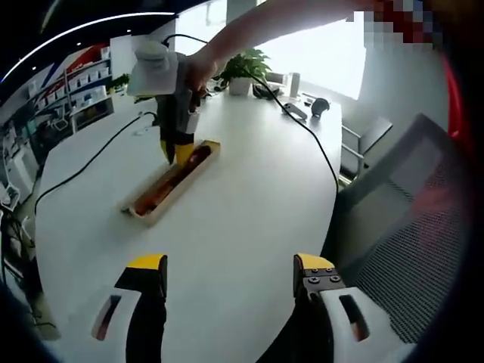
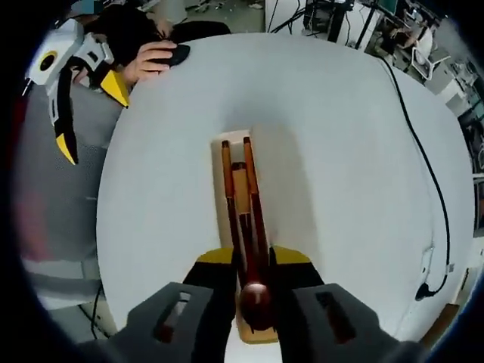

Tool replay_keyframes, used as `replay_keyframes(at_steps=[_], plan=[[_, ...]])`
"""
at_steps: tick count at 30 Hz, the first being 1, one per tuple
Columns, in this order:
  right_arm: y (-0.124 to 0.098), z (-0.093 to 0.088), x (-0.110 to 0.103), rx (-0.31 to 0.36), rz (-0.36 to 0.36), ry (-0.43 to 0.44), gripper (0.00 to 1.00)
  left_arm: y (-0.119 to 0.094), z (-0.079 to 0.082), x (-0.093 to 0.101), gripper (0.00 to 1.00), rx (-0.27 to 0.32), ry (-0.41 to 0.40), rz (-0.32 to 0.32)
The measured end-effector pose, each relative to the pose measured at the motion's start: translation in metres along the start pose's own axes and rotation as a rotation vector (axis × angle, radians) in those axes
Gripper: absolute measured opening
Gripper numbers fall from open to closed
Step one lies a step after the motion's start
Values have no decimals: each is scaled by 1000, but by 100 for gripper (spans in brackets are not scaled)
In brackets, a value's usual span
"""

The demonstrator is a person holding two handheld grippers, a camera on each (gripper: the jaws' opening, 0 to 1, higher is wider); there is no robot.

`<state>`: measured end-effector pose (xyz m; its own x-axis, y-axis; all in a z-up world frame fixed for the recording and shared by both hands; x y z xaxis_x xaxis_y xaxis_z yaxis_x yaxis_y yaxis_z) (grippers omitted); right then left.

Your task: Arrange the utensils inside the cutlery case until each visible utensil rests in its matching compartment.

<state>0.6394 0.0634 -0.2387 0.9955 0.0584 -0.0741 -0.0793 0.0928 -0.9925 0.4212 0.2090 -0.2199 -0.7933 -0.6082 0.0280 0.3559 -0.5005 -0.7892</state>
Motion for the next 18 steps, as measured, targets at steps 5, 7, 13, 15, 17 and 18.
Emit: replay_keyframes(at_steps=[5, 7, 13, 15, 17, 18], plan=[[-11, 4, 6, 25, -61, -51, 27, 3, 0, -2, 70, -5, 14, 1], [-12, 5, 10, 56, -68, -61, 39, 7, 1, -5, 69, -3, 13, 12], [5, 2, 7, 72, 41, 8, 70, 23, 14, -16, 66, -3, 46, 76], [8, 1, 6, 84, -9, -44, 77, 26, 19, -28, 64, 16, 37, 123], [12, -2, 3, 87, -23, -36, 84, 29, 22, -41, 62, 34, 40, 136], [13, -3, 2, 88, -34, -40, 84, 31, 23, -51, 61, 7, 50, 150]])
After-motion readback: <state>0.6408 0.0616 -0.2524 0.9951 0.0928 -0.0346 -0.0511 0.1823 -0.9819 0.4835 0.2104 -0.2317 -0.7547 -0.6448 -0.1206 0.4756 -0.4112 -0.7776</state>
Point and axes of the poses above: the point that each gripper's makers call its tool centre point, and the gripper's own axes: y roughly forward along the fingers, x roughly to its right, z roughly out of its top, the point moved 9 cm from there along -y, roughly backward along the fingers, and after that the axes turned 10 degrees about -x, right-handed, at the moved point
